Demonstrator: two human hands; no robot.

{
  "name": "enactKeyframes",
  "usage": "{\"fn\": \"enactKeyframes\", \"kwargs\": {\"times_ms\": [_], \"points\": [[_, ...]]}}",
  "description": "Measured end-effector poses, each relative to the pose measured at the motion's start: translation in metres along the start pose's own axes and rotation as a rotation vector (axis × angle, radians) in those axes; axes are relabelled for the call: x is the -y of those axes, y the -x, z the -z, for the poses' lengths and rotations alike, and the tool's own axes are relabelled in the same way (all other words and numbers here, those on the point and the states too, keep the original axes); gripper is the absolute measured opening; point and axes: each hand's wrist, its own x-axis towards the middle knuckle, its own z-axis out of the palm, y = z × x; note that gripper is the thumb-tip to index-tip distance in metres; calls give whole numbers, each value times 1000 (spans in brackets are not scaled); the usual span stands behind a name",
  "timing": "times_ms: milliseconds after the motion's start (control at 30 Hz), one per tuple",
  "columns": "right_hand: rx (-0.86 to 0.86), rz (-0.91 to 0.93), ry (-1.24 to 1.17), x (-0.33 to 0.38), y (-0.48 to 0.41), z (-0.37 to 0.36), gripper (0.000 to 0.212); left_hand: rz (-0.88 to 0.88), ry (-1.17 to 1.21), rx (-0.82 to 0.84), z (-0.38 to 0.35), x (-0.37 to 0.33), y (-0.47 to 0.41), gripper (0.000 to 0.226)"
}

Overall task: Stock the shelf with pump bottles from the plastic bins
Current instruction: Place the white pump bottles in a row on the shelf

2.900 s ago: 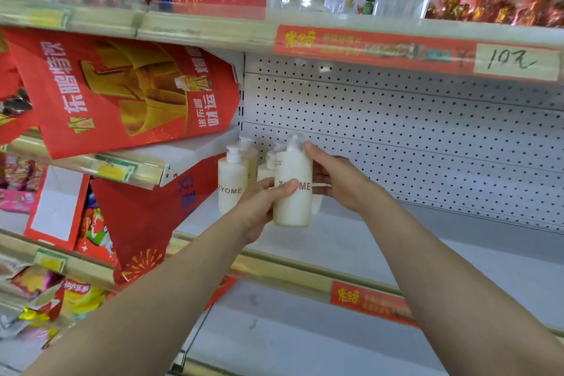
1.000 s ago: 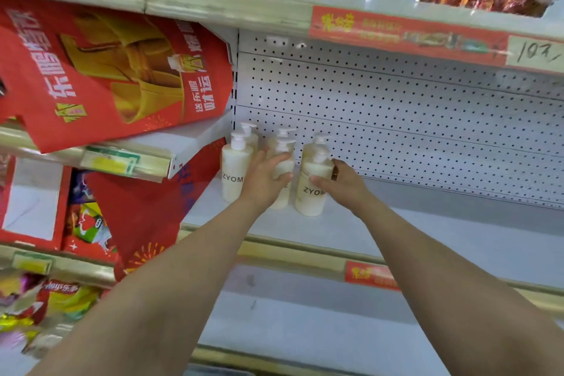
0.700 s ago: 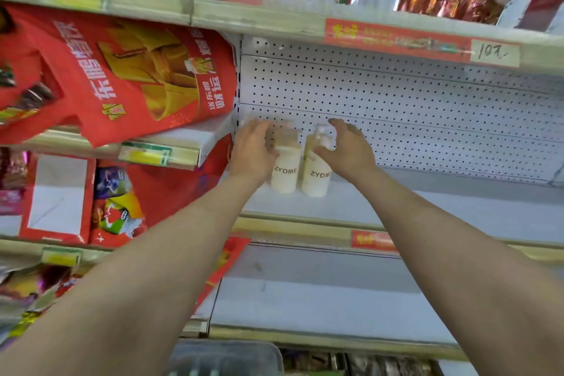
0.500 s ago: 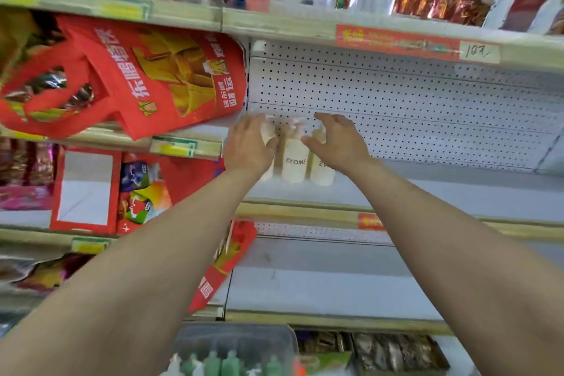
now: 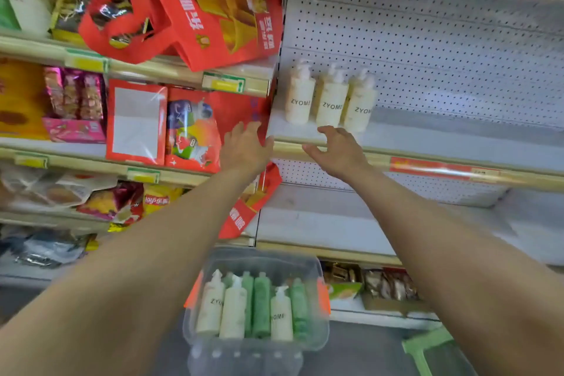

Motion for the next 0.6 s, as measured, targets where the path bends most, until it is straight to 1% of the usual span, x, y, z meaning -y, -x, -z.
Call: {"fn": "enactKeyframes", "kwargs": {"times_ms": [100, 200, 433, 600], "points": [[91, -35, 2, -11, 13, -45, 67, 50, -2, 53, -25, 40, 19, 53], [216, -88, 6, -25, 27, -97, 69, 146, 41, 158, -55, 85, 46, 53], [557, -253, -57, -70, 65, -219, 66, 451, 26, 449, -138, 180, 113, 56], [766, -452, -138, -112, 105, -302, 68, 657, 34, 619, -199, 232, 166, 72]]}}
